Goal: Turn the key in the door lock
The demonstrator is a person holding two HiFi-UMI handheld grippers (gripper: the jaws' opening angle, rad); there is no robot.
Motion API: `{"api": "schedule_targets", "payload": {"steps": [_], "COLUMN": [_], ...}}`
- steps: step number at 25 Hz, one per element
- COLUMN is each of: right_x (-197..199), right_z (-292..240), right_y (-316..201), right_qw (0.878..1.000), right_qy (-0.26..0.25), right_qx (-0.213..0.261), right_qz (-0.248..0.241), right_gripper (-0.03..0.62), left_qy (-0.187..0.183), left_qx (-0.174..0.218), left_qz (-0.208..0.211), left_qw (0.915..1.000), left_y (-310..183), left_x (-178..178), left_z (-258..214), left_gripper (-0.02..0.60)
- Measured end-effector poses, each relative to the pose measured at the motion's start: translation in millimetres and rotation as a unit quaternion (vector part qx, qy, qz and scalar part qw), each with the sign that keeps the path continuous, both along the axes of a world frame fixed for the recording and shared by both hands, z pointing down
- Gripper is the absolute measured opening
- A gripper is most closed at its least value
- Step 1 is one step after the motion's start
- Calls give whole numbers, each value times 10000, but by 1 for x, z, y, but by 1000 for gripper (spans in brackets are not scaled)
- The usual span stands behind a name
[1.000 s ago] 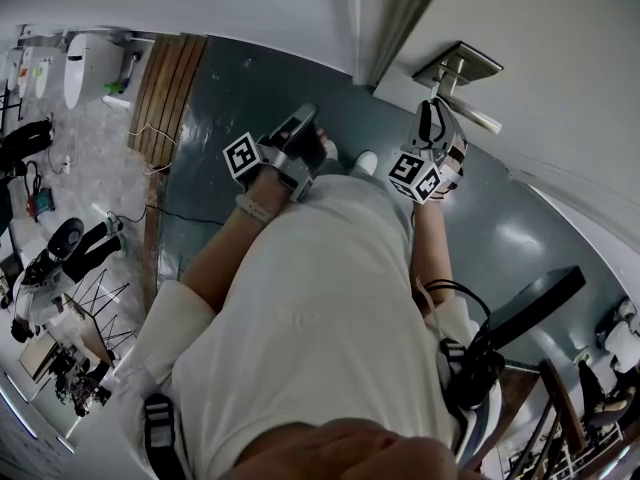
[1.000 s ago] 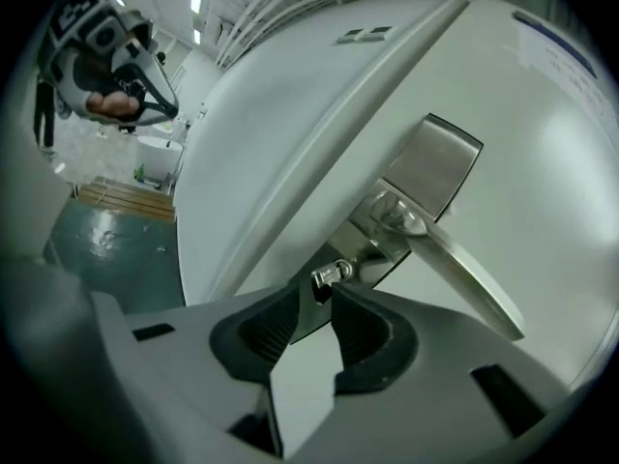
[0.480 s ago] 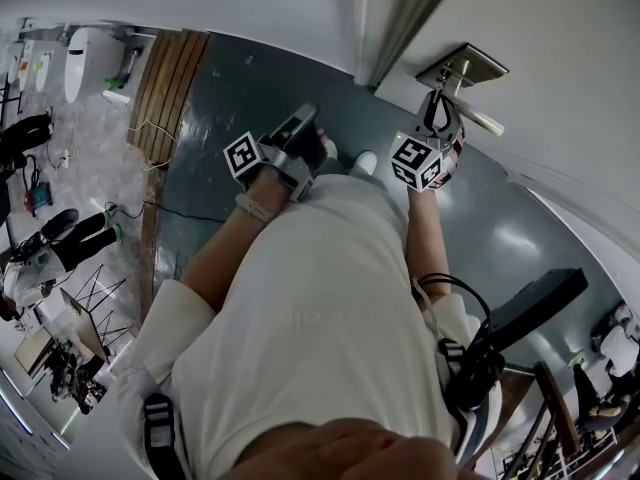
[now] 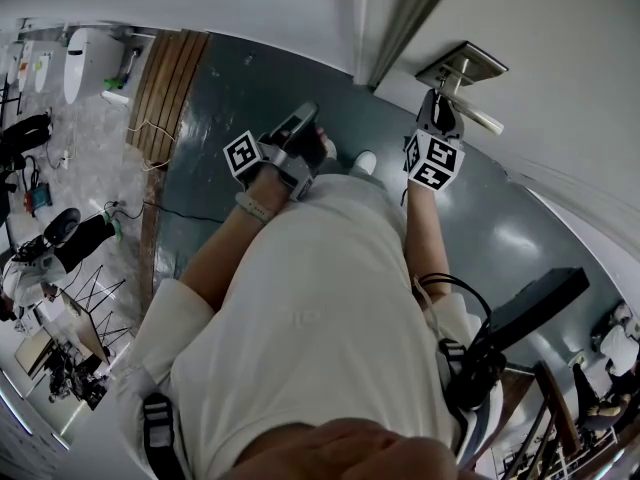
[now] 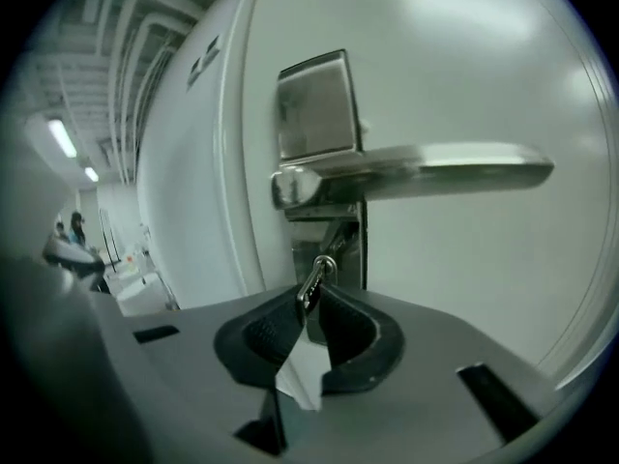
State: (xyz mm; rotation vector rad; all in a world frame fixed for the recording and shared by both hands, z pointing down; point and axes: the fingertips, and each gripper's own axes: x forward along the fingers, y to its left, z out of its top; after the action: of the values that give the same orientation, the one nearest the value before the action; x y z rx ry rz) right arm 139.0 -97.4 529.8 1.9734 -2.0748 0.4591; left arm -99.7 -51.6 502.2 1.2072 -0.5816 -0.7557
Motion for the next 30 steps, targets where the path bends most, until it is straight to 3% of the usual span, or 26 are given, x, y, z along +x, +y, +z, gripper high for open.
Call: {"api": "schedule_targets", "payload": {"steps": [5, 8, 10, 14, 15, 23, 28, 30], "right_x": [0, -1, -2, -3, -3, -1, 0, 1], "right_z": [2, 3, 2, 0, 0, 5, 7, 8], "right_y": [0, 0, -1, -2, -3, -1, -1, -1], "right_qw": [9906, 9650, 9387, 8542, 8398, 7607, 6937, 6869], "right_qy": [-1366, -2617, -3442, -5187, -5415, -6461, -7168, -7233], "right_qx": [-30, -18, -8, 56, 65, 47, 156, 183], "right_qz": [89, 166, 206, 350, 378, 623, 688, 679], "right_gripper": [58, 52, 49, 40, 40, 41, 41, 41], "left_qy": [-11, -10, -4, 14, 19, 39, 47, 53], "left_qx": [1, -4, -12, -39, -41, -61, -77, -82], "left_qz": [1, -8, -18, -34, -36, -68, -74, -73], "left_qw": [10000, 10000, 10000, 10000, 10000, 10000, 9999, 9999], "left_y": [0, 0, 0, 0, 0, 0, 1, 0], "left_x": [0, 0, -1, -1, -1, -2, -2, -2], "left_z": [1, 2, 2, 3, 3, 4, 6, 6], "left_gripper": [8, 8, 8, 8, 8, 8, 8, 8]}}
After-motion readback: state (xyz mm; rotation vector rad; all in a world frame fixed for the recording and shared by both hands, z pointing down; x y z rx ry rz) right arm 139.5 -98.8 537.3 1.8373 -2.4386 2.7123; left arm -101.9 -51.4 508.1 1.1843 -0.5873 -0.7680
